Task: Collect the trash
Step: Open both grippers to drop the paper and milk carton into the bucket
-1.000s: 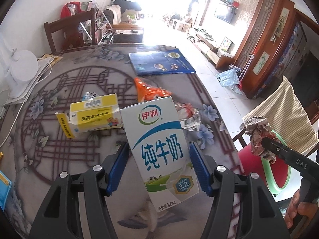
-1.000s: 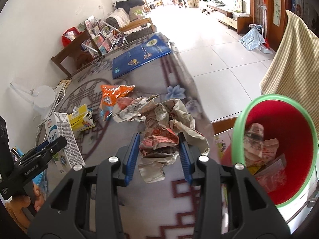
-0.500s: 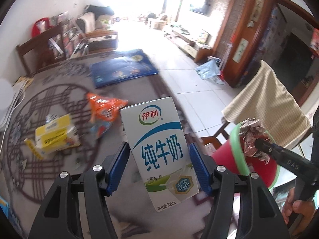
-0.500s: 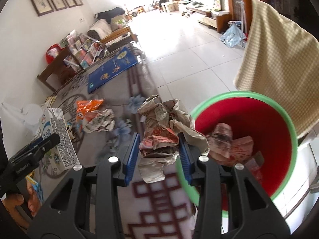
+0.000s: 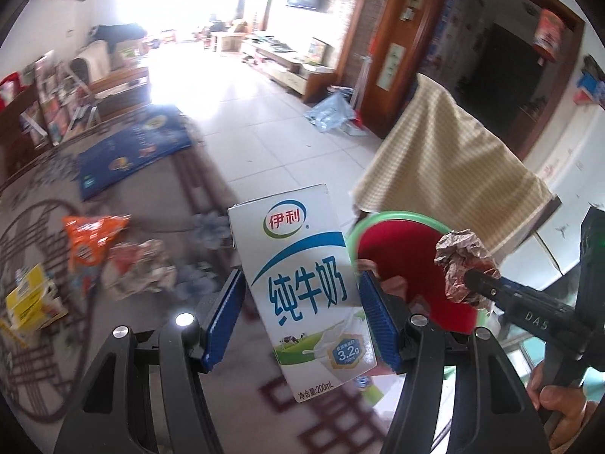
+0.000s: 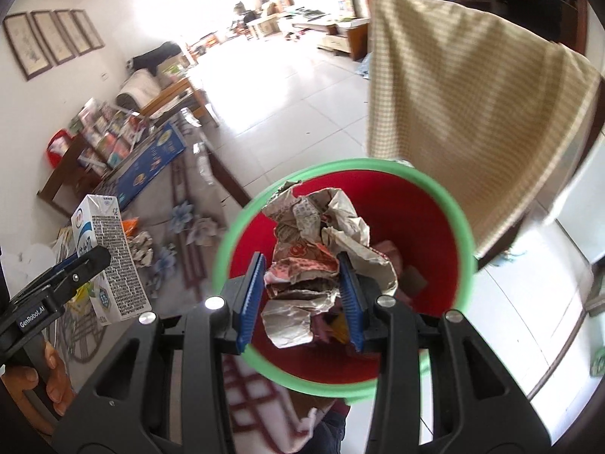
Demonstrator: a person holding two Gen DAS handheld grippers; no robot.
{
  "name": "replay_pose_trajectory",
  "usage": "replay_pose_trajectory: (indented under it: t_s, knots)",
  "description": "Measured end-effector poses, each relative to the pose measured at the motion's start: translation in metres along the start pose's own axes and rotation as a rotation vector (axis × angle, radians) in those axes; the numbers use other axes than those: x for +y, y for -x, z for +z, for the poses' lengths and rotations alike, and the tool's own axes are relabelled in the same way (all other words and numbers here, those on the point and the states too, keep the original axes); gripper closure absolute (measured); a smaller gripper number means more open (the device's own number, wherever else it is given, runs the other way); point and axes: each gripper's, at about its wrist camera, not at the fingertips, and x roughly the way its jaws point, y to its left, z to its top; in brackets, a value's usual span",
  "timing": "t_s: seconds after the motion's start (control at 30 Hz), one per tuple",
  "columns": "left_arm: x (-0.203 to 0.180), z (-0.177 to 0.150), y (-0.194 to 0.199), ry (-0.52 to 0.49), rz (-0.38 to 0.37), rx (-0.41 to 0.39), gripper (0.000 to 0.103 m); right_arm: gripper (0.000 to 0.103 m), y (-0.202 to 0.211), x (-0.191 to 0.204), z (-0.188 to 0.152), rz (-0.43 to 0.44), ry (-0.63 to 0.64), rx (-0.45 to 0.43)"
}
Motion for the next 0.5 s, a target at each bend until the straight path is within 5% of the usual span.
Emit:
replay_pose_trajectory:
  t_s: [0.23,0.5]
  knots:
    - [-0.056,0.013,-0.023,-0.075,-0.136,0.030,0.044,0.064,0.010,-0.033,-0.010,-0.043,-0.074,-0.006]
    - [-0.089,0.023,-0.031,-0.134,-0.167,0.029,0.044,0.064,0.018,-0.048,-0.009,-0.066,-0.103,-0.029]
